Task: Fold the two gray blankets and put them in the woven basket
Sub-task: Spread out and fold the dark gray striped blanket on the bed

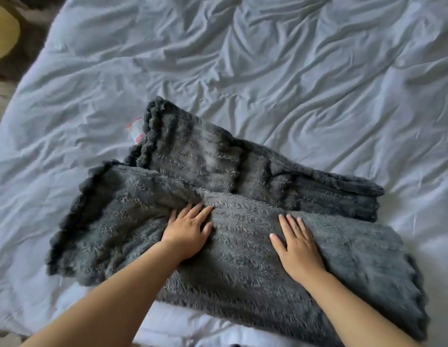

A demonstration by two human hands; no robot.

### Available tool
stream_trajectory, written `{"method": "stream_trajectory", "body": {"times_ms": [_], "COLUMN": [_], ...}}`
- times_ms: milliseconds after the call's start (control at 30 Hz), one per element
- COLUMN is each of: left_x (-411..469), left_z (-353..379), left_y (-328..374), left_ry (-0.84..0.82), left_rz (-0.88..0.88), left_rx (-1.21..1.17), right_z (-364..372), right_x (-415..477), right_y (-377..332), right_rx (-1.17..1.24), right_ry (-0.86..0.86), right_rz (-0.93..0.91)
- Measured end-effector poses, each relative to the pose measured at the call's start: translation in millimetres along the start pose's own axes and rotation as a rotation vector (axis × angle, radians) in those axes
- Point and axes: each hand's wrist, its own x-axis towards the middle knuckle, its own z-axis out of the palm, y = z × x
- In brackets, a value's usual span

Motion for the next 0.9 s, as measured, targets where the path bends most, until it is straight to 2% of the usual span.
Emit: {"method": "stream_trajectory", "body": {"times_ms": [67,167,233,300,333,467,600,667,733,833,867,900], "left_x": [14,43,68,99,115,178,201,200,198,195,195,192], "left_z": [-18,-59,-84,-108,-119,-146,-165,-176,-189,-205,-206,-206], "left_y": [13,33,42,50,53,39,9,-8,-26,-47,-53,-58], "left_ry": [-0.036,0.083,0.218,0.335,0.337,0.146,-0.028,-0.187,-0.233,0.028,0.047,-0.002], "left_rz": [-0.078,-0.148,-0.047,0.091,0.13,0.113,0.126,0.16,0.149,0.023,0.056,0.103], "left_rx": [0.006,-0.16,-0.167,-0.012,0.079,0.328,0.28,0.266,0.427,0.643,0.664,0.651], "right_z": [-2,-30,-56,-82,-92,-116,-124,-125,-134,-148,-150,-149], "right_x": [6,28,50,78,94,145,167,170,171,167,164,160], "right_y": [5,3,10,23,29,59,77,85,94,108,110,112], "right_rx": [0.088,0.252,0.227,0.122,0.071,0.002,0.075,0.059,0.029,0.059,0.059,0.068], "right_ry": [-0.06,0.03,0.15,0.274,0.302,0.18,-0.137,-0.255,-0.201,-0.003,0.019,0.009], "right_rz": [0.03,0.093,0.096,0.064,0.045,0.049,0.133,0.169,0.194,0.202,0.189,0.182]}}
